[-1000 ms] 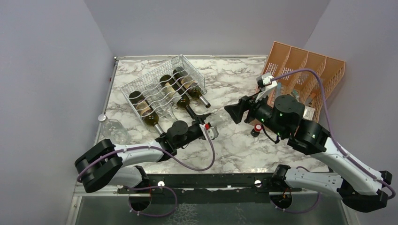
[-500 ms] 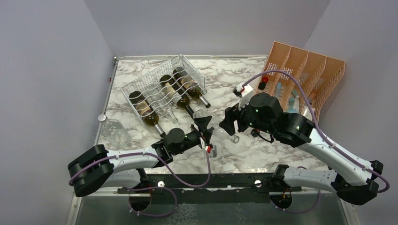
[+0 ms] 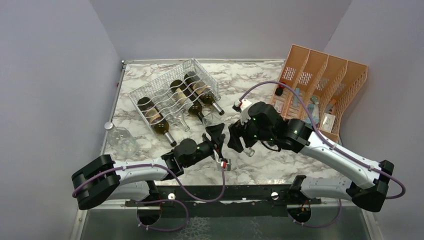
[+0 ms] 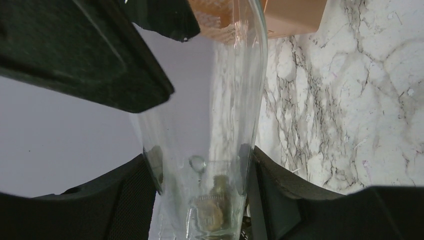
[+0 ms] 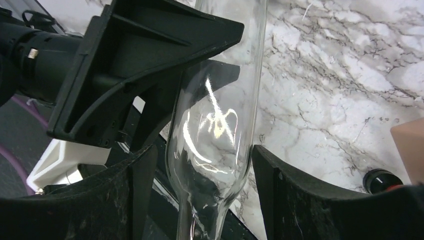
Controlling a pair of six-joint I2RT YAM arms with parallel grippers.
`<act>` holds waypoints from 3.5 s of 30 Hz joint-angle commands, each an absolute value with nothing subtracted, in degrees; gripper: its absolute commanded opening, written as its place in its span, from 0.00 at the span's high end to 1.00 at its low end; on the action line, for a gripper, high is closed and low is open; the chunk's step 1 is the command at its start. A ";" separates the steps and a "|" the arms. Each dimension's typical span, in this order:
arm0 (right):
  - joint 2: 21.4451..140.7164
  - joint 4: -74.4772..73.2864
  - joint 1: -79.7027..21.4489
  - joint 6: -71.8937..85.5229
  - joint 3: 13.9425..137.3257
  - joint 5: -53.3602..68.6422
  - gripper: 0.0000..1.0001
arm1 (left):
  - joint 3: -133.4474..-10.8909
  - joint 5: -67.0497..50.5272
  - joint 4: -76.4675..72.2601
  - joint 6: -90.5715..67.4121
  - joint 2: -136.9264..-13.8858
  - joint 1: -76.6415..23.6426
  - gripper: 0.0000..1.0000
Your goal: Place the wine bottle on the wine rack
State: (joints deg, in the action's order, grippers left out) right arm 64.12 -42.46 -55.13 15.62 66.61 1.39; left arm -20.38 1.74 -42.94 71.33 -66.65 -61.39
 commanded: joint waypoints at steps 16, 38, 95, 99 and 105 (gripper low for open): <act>69.61 -38.03 -55.35 15.07 63.56 1.00 0.66 | -21.46 5.43 -46.17 71.11 -65.39 -62.27 1.00; 68.59 -35.06 -55.31 14.77 62.54 -4.66 0.99 | -22.32 7.54 -44.57 69.18 -64.76 -62.39 0.45; 107.06 3.41 -53.89 11.52 89.71 -6.32 0.99 | -62.99 49.80 6.02 5.58 -37.85 -62.49 0.01; 111.25 1.68 -51.90 12.10 93.46 -4.42 0.99 | -63.02 49.97 6.27 5.71 -37.23 -62.49 0.01; 117.34 -5.12 -50.80 11.49 101.86 -3.83 0.96 | -63.02 49.97 6.26 6.13 -37.45 -62.48 0.01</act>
State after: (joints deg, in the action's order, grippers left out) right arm 114.98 -3.46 -51.42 12.51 95.24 -5.13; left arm -61.41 48.62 6.13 6.22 -37.76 -62.37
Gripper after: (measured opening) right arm 0.596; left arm 0.987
